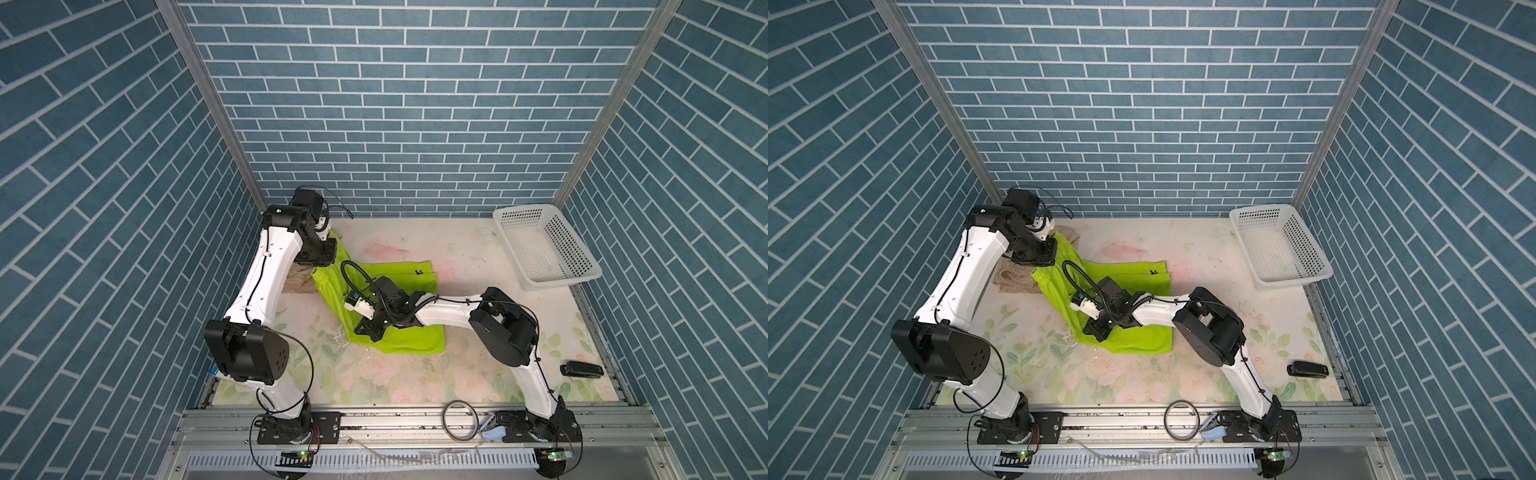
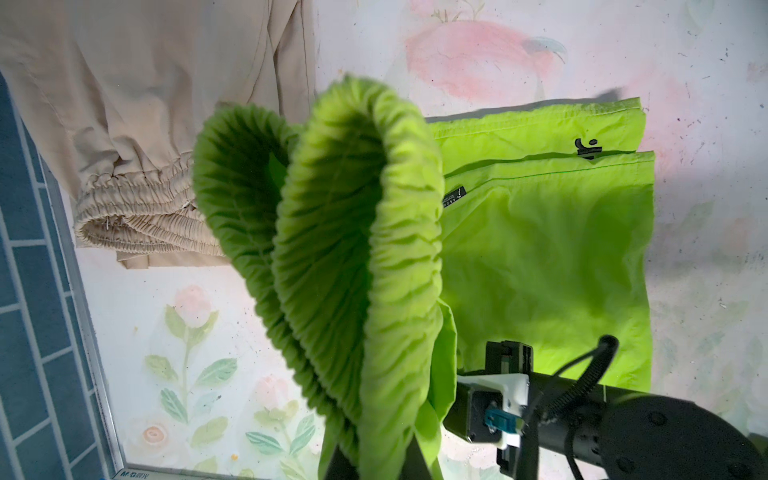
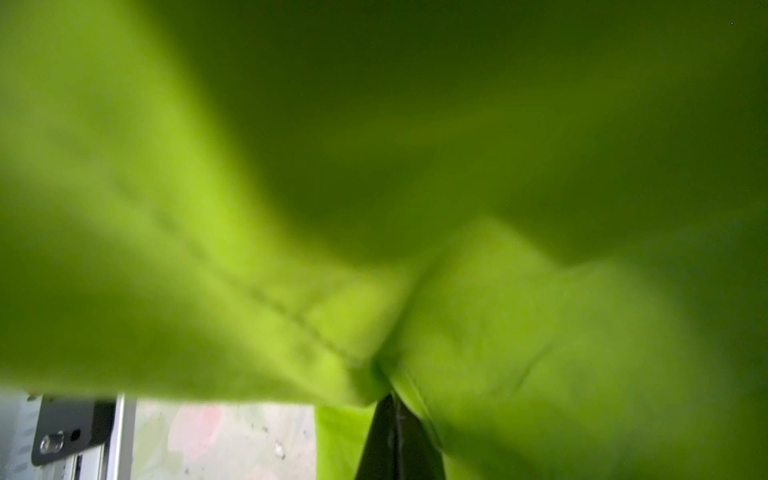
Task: Fold and stack the shorts
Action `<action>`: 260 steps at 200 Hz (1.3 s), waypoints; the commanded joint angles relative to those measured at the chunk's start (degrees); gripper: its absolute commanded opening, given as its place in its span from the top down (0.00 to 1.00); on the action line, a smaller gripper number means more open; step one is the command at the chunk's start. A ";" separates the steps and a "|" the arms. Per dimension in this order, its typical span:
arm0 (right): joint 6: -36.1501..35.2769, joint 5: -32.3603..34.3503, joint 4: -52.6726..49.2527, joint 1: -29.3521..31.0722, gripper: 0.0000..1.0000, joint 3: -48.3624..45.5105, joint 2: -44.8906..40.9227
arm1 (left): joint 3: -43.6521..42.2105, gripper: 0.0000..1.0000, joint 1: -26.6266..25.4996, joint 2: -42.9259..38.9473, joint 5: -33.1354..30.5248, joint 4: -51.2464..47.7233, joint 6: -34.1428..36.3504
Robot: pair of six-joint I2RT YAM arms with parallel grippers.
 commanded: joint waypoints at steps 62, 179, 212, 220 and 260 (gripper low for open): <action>11.44 11.93 4.01 -11.16 0.90 -36.19 -37.10 | 4.34 1.00 -14.33 7.39 -6.32 -2.36 -8.05; 19.58 12.56 11.14 -12.55 0.99 -52.84 -40.91 | 16.85 1.00 -32.33 28.06 -4.60 0.46 -16.62; 19.73 11.58 13.16 -12.61 0.99 -53.55 -40.63 | 17.87 1.00 -35.21 32.10 -2.97 1.72 -17.37; 19.60 11.57 13.22 -12.52 0.97 -53.41 -40.84 | 17.95 1.00 -35.66 32.99 -2.88 2.13 -17.70; 20.99 11.48 9.32 -12.58 0.83 -54.15 -47.03 | 18.28 0.38 -36.64 35.32 1.39 7.65 -17.80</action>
